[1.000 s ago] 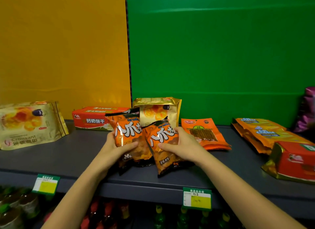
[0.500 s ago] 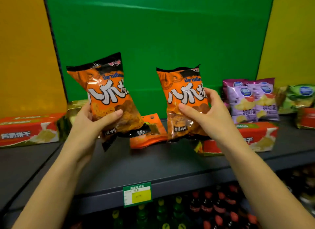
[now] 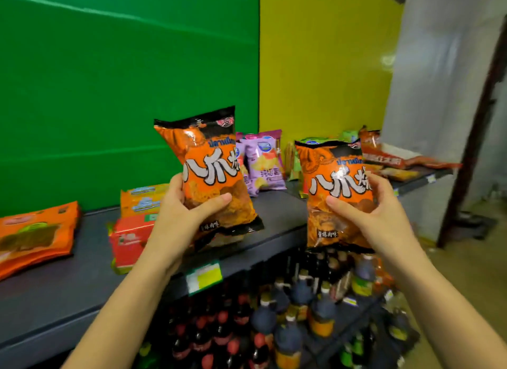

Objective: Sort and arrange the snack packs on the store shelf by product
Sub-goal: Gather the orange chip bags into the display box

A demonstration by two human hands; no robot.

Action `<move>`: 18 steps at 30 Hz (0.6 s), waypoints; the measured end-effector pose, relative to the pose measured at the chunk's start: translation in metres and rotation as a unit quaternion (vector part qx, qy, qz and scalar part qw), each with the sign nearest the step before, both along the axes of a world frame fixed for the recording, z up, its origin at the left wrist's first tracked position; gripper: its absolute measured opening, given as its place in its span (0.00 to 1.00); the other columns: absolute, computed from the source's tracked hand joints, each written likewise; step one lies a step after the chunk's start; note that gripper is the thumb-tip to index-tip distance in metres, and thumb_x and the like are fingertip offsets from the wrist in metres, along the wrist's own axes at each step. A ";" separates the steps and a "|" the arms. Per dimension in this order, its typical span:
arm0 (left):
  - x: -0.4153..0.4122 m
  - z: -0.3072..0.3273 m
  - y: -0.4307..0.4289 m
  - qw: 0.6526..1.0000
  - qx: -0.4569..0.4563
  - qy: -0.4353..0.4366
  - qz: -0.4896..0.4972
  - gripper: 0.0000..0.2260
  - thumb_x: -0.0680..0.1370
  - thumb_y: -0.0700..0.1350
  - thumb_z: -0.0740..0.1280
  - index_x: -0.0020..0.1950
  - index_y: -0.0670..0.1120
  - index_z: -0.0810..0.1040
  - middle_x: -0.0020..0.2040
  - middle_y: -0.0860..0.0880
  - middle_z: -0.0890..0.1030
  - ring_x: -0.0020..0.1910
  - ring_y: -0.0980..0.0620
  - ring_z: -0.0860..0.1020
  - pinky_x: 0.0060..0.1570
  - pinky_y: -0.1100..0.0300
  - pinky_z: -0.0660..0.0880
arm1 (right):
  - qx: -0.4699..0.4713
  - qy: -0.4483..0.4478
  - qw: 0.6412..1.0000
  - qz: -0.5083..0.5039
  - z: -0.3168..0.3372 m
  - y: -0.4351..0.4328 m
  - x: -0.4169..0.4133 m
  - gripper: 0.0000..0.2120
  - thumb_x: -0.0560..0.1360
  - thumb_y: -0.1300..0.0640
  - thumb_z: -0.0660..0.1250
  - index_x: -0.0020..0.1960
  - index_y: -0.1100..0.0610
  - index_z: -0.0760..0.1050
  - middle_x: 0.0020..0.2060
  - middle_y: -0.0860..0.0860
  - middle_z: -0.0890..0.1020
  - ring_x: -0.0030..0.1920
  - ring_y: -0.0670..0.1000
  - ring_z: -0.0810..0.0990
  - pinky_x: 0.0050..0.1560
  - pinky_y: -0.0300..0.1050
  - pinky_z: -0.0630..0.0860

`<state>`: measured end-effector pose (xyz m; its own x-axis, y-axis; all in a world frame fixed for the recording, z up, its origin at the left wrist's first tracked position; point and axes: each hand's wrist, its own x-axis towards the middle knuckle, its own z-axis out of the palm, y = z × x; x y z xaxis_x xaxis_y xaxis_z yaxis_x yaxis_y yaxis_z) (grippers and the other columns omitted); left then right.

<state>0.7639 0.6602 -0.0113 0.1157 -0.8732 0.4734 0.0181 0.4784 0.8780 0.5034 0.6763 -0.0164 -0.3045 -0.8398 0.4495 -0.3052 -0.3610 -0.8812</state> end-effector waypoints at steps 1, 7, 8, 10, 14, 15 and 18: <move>-0.023 -0.003 -0.004 1.000 0.002 -0.001 -0.010 0.29 0.66 0.41 0.74 0.65 0.48 0.70 0.58 0.51 0.81 0.54 0.55 0.80 0.48 0.63 0.79 | 0.003 -0.001 1.000 -0.012 -0.003 -0.001 -0.024 0.35 0.59 0.48 0.77 0.61 0.45 0.65 0.59 0.47 0.77 0.56 0.48 0.79 0.60 0.51 0.75; -0.143 -0.018 -0.024 0.997 0.024 0.010 -0.071 0.33 0.63 0.43 0.75 0.66 0.49 0.70 0.57 0.52 0.81 0.53 0.56 0.81 0.51 0.60 0.78 | 0.010 -0.029 0.997 -0.072 -0.018 -0.006 -0.150 0.31 0.63 0.54 0.77 0.60 0.45 0.65 0.60 0.50 0.77 0.58 0.51 0.78 0.61 0.53 0.74; -0.160 -0.019 -0.028 0.996 0.033 0.005 -0.082 0.34 0.61 0.44 0.77 0.66 0.49 0.70 0.57 0.51 0.81 0.54 0.55 0.81 0.54 0.57 0.78 | 0.011 -0.038 0.996 -0.080 -0.019 -0.007 -0.167 0.31 0.63 0.55 0.77 0.60 0.45 0.65 0.61 0.50 0.77 0.58 0.51 0.78 0.61 0.53 0.75; -0.193 -0.020 -0.037 0.993 0.047 -0.001 -0.104 0.36 0.59 0.44 0.79 0.65 0.50 0.71 0.57 0.51 0.82 0.54 0.54 0.81 0.54 0.55 0.77 | 0.016 -0.047 0.994 -0.095 -0.022 -0.010 -0.198 0.33 0.63 0.55 0.77 0.63 0.49 0.65 0.60 0.50 0.76 0.58 0.52 0.78 0.60 0.54 0.75; -0.260 -0.018 -0.059 0.989 0.054 -0.005 -0.135 0.31 0.65 0.42 0.76 0.65 0.50 0.70 0.57 0.52 0.81 0.54 0.54 0.81 0.50 0.61 0.77 | 0.025 -0.043 0.990 -0.132 -0.025 -0.019 -0.255 0.35 0.63 0.53 0.77 0.66 0.51 0.64 0.59 0.49 0.76 0.58 0.52 0.77 0.59 0.54 0.75; -0.277 -0.018 -0.065 0.988 0.054 -0.004 -0.144 0.29 0.67 0.40 0.75 0.66 0.50 0.69 0.57 0.52 0.81 0.54 0.54 0.80 0.50 0.61 0.77 | 0.027 -0.040 0.988 -0.143 -0.025 -0.022 -0.268 0.36 0.63 0.53 0.77 0.66 0.51 0.64 0.58 0.48 0.75 0.58 0.52 0.77 0.60 0.56 0.75; -0.326 -0.021 -0.086 0.984 0.060 -0.006 -0.167 0.28 0.69 0.39 0.73 0.66 0.51 0.68 0.59 0.51 0.80 0.56 0.52 0.80 0.54 0.57 0.76 | 0.028 -0.034 0.984 -0.170 -0.031 -0.035 -0.311 0.35 0.63 0.52 0.77 0.65 0.50 0.65 0.57 0.47 0.75 0.58 0.52 0.77 0.60 0.56 0.75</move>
<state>0.4382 0.5740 -0.0321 -0.1916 -0.9115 0.3639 0.1465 0.3400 0.9289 0.1928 0.6409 -0.0473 -0.6006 -0.7066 0.3741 -0.3395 -0.1982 -0.9195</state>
